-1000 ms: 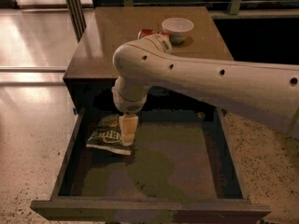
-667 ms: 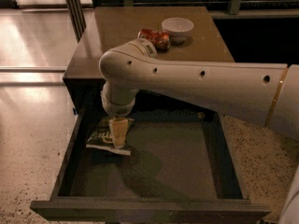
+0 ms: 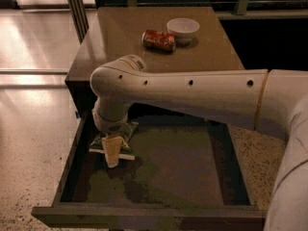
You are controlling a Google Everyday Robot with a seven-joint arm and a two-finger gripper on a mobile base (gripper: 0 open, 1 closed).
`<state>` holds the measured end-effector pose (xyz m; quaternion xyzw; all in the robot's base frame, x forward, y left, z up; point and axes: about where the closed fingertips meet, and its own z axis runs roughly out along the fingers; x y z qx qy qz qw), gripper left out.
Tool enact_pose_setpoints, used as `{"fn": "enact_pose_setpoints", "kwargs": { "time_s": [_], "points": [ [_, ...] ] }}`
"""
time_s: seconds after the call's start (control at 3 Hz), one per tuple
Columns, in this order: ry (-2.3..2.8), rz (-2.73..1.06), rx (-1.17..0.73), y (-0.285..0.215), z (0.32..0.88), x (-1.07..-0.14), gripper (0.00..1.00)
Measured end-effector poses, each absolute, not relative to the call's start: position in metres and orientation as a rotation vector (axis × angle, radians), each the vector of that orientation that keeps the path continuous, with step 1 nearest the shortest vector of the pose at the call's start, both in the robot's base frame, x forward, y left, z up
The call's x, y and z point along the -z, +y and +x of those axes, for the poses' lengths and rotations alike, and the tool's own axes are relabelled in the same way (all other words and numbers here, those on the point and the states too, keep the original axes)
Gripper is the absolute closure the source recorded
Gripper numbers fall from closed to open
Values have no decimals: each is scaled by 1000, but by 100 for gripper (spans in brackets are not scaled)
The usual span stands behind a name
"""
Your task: Pick green jalapeno chip bag from top drawer and place on counter
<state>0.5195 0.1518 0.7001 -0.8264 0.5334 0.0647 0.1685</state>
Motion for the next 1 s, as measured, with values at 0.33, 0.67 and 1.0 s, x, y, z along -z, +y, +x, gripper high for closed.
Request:
{"fn": "enact_pose_setpoints", "kwargs": {
  "time_s": [0.33,0.67,1.0],
  "points": [
    [1525,-2365,-242,161,510,-680,0],
    [1528,-2367,-242,161,511,-678,0],
    [1563,-2400,-239,152,521,-650,0]
  ]
}}
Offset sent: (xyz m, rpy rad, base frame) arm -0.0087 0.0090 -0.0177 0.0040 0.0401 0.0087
